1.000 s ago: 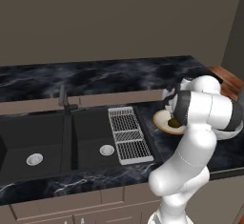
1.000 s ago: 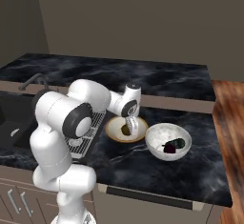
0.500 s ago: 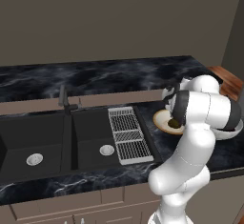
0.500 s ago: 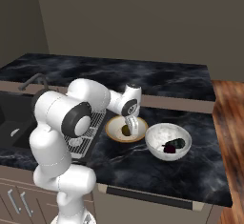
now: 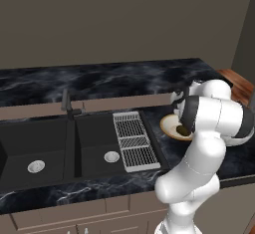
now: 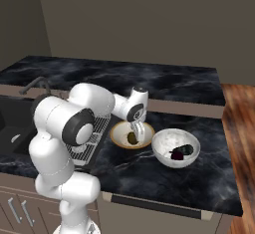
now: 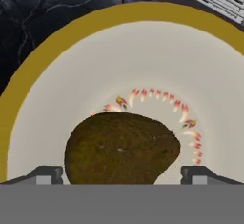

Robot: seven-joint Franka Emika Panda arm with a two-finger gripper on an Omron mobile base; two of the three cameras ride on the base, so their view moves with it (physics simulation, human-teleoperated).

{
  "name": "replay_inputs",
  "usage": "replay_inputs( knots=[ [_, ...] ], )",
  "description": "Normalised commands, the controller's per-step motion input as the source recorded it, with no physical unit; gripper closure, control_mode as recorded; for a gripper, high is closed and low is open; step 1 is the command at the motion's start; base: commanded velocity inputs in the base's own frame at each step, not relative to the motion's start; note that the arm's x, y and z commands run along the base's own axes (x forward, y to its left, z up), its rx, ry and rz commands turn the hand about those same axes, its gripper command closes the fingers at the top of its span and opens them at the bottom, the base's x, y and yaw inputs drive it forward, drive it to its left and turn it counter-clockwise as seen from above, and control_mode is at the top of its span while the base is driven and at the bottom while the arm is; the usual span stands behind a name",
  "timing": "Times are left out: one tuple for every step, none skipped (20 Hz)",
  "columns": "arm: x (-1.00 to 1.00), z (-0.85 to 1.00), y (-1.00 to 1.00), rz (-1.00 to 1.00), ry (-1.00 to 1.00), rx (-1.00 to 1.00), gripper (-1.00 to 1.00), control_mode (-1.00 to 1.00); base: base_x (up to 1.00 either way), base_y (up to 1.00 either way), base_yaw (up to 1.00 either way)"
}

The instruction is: Pick the eggplants from the cabinet and place them in one bowl. Pick the avocado from the sink and place it in the other bowl.

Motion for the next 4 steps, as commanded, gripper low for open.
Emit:
replay_inputs(
  knots=[
    [-0.39,0.21,0.0,0.0,-0.07,0.0,-1.0,-1.0,0.0,0.0,0.0],
    [-0.44,0.23,0.0,0.0,-0.06,0.0,-1.0,-1.0,0.0,0.0,0.0],
    [-0.43,0.24,0.0,0.0,-0.06,0.0,-1.0,-1.0,0.0,0.0,0.0],
    [-0.44,0.25,0.0,0.0,-0.05,0.0,-1.0,-1.0,0.0,0.0,0.0]
  ],
)
